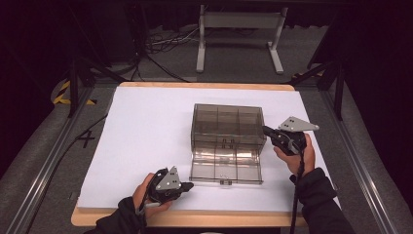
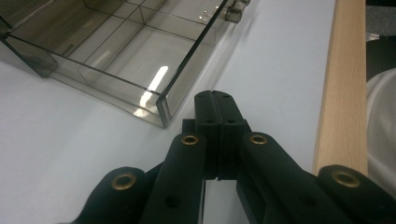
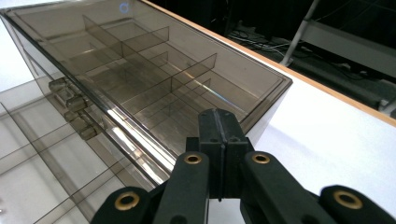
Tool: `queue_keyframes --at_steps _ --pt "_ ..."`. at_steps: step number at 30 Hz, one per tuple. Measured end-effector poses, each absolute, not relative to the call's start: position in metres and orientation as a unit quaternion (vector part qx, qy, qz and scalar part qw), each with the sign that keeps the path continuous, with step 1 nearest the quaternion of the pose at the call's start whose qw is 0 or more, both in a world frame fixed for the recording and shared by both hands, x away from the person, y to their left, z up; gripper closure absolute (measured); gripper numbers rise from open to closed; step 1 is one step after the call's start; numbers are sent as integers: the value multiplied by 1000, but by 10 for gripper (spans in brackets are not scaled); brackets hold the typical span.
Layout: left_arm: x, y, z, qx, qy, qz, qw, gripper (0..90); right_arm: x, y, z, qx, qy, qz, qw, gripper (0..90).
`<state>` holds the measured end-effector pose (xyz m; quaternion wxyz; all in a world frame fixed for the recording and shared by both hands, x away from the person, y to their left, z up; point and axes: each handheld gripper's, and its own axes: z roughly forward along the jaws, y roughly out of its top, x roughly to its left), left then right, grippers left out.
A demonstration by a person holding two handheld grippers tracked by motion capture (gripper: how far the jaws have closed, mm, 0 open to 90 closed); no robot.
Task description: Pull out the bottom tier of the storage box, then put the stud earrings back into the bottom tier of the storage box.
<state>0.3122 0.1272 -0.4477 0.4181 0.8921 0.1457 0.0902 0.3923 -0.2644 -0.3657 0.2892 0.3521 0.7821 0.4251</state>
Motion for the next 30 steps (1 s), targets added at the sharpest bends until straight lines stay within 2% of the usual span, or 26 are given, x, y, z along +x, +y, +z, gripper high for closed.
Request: queue_keyframes --at_steps 2,13,18,30 --pt "311 128 -448 891 147 89 420 900 392 -267 -366 358 778 436 279 900" --pt "308 132 -448 888 152 91 424 900 390 -261 -368 353 778 424 301 900" --pt "307 129 -449 897 135 95 411 900 389 -260 -370 354 773 426 309 900" --pt "305 115 -444 899 123 107 406 900 388 -261 -370 358 771 433 300 900"
